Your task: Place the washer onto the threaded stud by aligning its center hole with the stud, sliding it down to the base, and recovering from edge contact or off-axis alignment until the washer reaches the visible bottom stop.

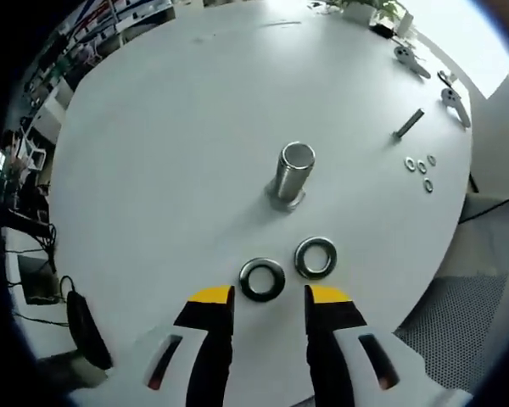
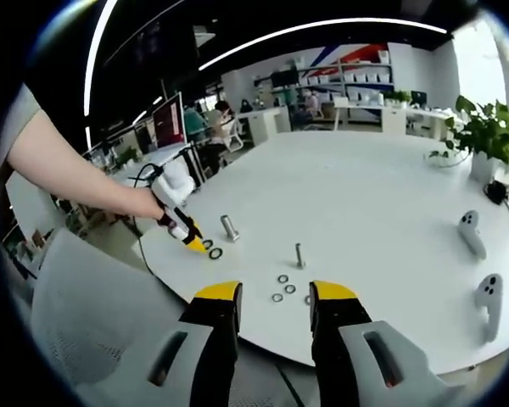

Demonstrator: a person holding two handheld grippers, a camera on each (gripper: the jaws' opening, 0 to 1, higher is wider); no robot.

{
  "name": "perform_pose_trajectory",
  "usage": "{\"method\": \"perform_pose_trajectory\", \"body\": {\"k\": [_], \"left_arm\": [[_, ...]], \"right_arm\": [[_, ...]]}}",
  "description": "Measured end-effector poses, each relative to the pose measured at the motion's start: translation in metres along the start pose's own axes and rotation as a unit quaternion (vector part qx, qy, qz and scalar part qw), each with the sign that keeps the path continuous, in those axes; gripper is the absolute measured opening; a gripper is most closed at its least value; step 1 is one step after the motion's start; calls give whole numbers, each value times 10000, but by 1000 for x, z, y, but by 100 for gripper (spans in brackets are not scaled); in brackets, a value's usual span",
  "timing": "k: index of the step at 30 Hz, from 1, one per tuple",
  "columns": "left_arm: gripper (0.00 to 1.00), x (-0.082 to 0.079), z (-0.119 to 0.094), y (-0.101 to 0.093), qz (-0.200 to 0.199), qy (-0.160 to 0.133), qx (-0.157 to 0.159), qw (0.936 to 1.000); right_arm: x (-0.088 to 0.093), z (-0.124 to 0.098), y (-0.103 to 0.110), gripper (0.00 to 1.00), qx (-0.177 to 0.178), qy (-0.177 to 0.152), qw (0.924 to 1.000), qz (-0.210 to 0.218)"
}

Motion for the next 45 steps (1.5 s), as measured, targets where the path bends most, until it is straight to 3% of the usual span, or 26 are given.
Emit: {"method": "perform_pose_trajectory", "body": {"k": [4, 8, 12, 15, 24, 31, 36, 45], "left_arm": [[32, 2, 3, 4, -196, 47, 45, 9998], [31, 5, 7, 3, -19, 252, -6, 9997], [30, 0, 5, 5, 3, 292, -35, 9996], [29, -3, 5, 3, 242, 404, -113, 9988], [30, -9, 6, 5, 336, 404, -104, 9986], [30, -16, 6, 3, 376, 682, -126, 9969], [29, -17, 6, 5, 632, 615, -136, 9960], [22, -19, 6, 7, 706, 638, -134, 9954]], "right_arm": [[0, 0, 0, 34, -2, 16, 10000, 23], [0, 0, -1, 34, -9, -10, 10000, 33], [0, 0, -1, 33, -10, -34, 10000, 85], [0, 0, -1, 33, -19, -24, 10000, 73], [0, 0, -1, 33, -2, -47, 9999, 115], [0, 0, -1, 33, 5, -17, 9999, 139], [1, 0, -1, 33, 8, -6, 9999, 154], [1, 0, -1, 33, 20, 8, 9999, 163]]}}
Point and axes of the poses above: the point that each gripper's makers call its tool centre point, and the gripper's own axes: z roughly forward along the fingers, y roughly to its left, x roughly out of its underside, the point moved 10 cm from there along -z, roughly backward along the fingers, and after that the axes turned 12 degrees about y, right-handed, at the moved point
